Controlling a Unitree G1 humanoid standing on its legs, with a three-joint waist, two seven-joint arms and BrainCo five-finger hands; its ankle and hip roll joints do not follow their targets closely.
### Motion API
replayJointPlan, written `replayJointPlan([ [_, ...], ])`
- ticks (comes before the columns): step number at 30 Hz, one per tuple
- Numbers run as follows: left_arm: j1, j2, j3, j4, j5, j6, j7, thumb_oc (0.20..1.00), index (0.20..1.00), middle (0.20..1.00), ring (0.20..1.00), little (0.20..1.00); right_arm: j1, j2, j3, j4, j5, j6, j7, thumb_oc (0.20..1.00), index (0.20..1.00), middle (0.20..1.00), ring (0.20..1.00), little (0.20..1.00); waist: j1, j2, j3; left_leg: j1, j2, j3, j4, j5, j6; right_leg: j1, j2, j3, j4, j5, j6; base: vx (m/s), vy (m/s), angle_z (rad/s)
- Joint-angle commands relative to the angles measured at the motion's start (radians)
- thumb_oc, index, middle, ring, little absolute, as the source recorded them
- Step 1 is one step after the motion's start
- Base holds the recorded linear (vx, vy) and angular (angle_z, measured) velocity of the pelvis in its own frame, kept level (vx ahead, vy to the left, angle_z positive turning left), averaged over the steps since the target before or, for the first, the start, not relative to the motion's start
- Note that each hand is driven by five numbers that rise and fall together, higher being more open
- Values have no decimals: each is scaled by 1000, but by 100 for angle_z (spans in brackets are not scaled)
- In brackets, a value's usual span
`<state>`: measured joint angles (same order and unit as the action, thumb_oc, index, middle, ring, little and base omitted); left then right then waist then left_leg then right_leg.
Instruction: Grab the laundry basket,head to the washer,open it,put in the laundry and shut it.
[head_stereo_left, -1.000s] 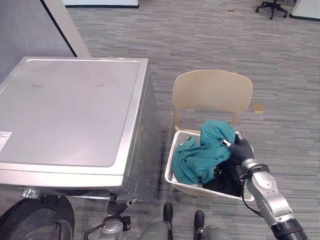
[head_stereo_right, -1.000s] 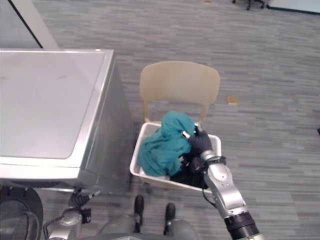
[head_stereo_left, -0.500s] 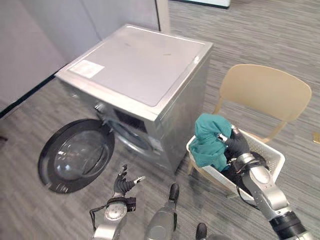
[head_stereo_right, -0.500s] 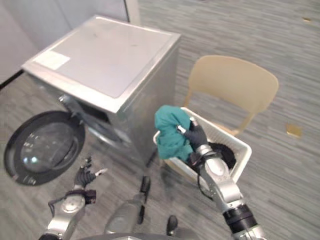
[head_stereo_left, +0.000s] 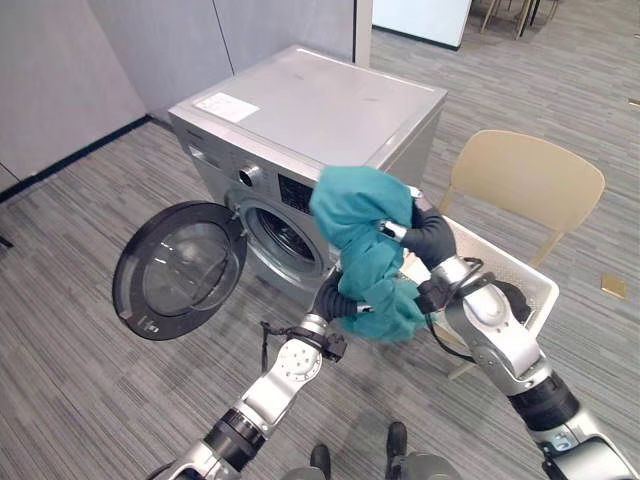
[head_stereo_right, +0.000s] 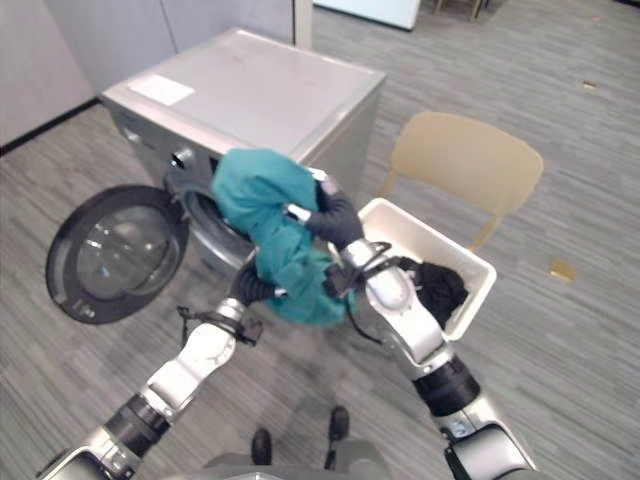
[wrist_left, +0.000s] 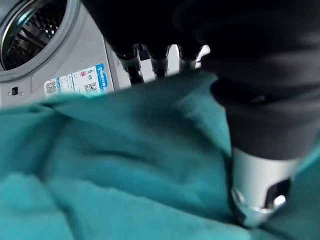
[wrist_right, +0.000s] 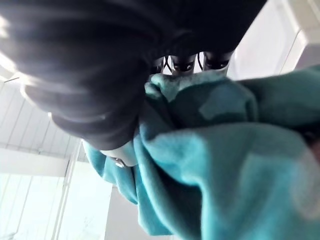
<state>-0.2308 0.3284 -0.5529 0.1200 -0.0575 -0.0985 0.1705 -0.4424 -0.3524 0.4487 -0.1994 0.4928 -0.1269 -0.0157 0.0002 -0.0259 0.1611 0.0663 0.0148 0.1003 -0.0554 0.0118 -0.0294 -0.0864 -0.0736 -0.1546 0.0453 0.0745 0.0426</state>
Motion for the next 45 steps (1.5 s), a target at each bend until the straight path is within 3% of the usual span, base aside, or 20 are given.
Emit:
replayJointPlan([
  [1,-68,-16,-4,81,63,-23,57,1000,1000,1000,1000,1000,-91,56,-16,-57,90,-81,-35,200,200,200,200,200,14,-39,-87,-30,5,-10,-28,43,-28,97,28,29,-56,-22,63,-8,61,-7],
  [4,-117,-46,-29,175,73,-2,90,1000,1000,1000,1000,1000,-123,96,17,-49,138,-86,-48,200,200,200,200,200,11,-44,-99,-15,3,3,-32,38,-23,104,28,45,-53,-20,66,15,48,-18],
  [5,-127,-50,-34,196,79,0,93,529,529,529,529,529,-122,95,17,-52,136,-84,-52,200,200,200,200,200,8,-44,-102,-12,2,5,-32,36,-22,106,27,47,-54,-21,67,6,16,-21],
  [6,-133,-51,-34,211,81,4,96,200,200,200,200,200,-116,99,19,-55,141,-82,-53,200,200,200,200,200,6,-44,-104,-9,2,8,-32,35,-21,107,27,51,-52,-22,67,8,27,-19],
  [13,-21,8,72,93,45,-4,94,200,200,200,200,200,26,42,-3,-47,112,-51,-15,200,200,200,200,200,3,-30,-110,-1,-1,20,-32,41,-16,111,22,60,-58,-11,69,20,15,-11],
  [14,30,25,119,47,16,-12,85,200,200,200,200,200,96,4,-37,-32,57,-34,-9,758,758,758,758,758,2,-25,-112,7,-2,18,-32,28,-18,122,21,61,-66,-21,72,0,0,0],
  [15,57,35,148,23,-3,-17,80,200,200,200,200,200,136,-18,-53,-18,14,-23,0,1000,1000,1000,1000,1000,2,-25,-109,1,-3,18,-32,42,-18,118,19,60,-67,-10,71,71,-4,0],
  [20,135,60,226,-36,-54,-28,60,200,200,200,200,200,261,-92,-153,9,-166,-8,-4,1000,1000,1000,1000,1000,-2,-16,-108,3,-4,9,-32,31,-20,130,19,53,-75,-21,75,1,-9,4],
  [23,209,82,286,-16,-73,-32,21,200,200,200,200,200,378,-176,-278,14,-399,-12,-32,1000,1000,1000,1000,1000,-8,-11,-103,-5,-6,2,-32,36,-22,129,19,46,-80,-18,77,0,0,0],
  [27,294,90,332,9,-107,-19,-52,200,200,200,200,200,537,-181,-358,38,-496,-2,-8,1000,1000,1000,1000,1000,-14,-1,-97,-6,-6,-2,-32,40,-23,131,20,42,-83,-18,77,13,-9,5],
  [29,312,89,327,19,-95,-19,-50,200,200,200,200,200,569,-185,-363,63,-545,-1,-6,1000,1000,1000,1000,1000,-14,0,-97,-3,-6,-5,-32,39,-23,136,21,42,-84,-21,77,1,-17,7],
  [30,352,110,374,87,-37,-7,-63,200,200,200,200,200,622,-195,-387,127,-608,2,0,1000,1000,1000,1000,1000,-14,4,-90,-3,-5,-7,-32,39,-24,134,22,41,-84,-21,76,0,0,0],
  [33,406,94,441,200,-62,-1,-68,200,200,200,200,200,670,-164,-380,338,-603,29,9,1000,1000,1000,1000,1000,-10,7,-84,-1,-3,-9,-32,43,-25,134,24,36,-81,-26,73,-6,-11,1],
  [34,410,67,486,350,-70,19,-57,200,200,200,200,200,663,-123,-372,534,-591,52,6,1000,1000,1000,1000,1000,-4,11,-74,4,0,-16,-28,45,-25,131,24,31,-59,-41,66,-34,-24,6],
  [35,410,61,502,393,-74,26,-51,200,200,200,200,200,654,-119,-371,579,-595,59,2,1000,1000,1000,1000,1000,0,13,-67,1,0,-19,-26,45,-24,129,24,29,-49,-46,63,-29,-17,8],
  [42,414,37,582,483,-144,39,-26,200,200,200,200,200,615,-88,-389,718,-547,70,-19,1000,1000,1000,1000,1000,26,7,-8,-77,-9,-56,43,53,-25,97,12,-16,-24,-53,50,-106,-18,17],
  [45,382,32,576,491,-174,40,-19,200,200,200,200,200,604,-77,-402,733,-522,71,-37,1000,1000,1000,1000,1000,45,-3,16,-172,-16,-47,100,59,-33,67,-23,-113,-19,-49,49,-180,-23,80],
])
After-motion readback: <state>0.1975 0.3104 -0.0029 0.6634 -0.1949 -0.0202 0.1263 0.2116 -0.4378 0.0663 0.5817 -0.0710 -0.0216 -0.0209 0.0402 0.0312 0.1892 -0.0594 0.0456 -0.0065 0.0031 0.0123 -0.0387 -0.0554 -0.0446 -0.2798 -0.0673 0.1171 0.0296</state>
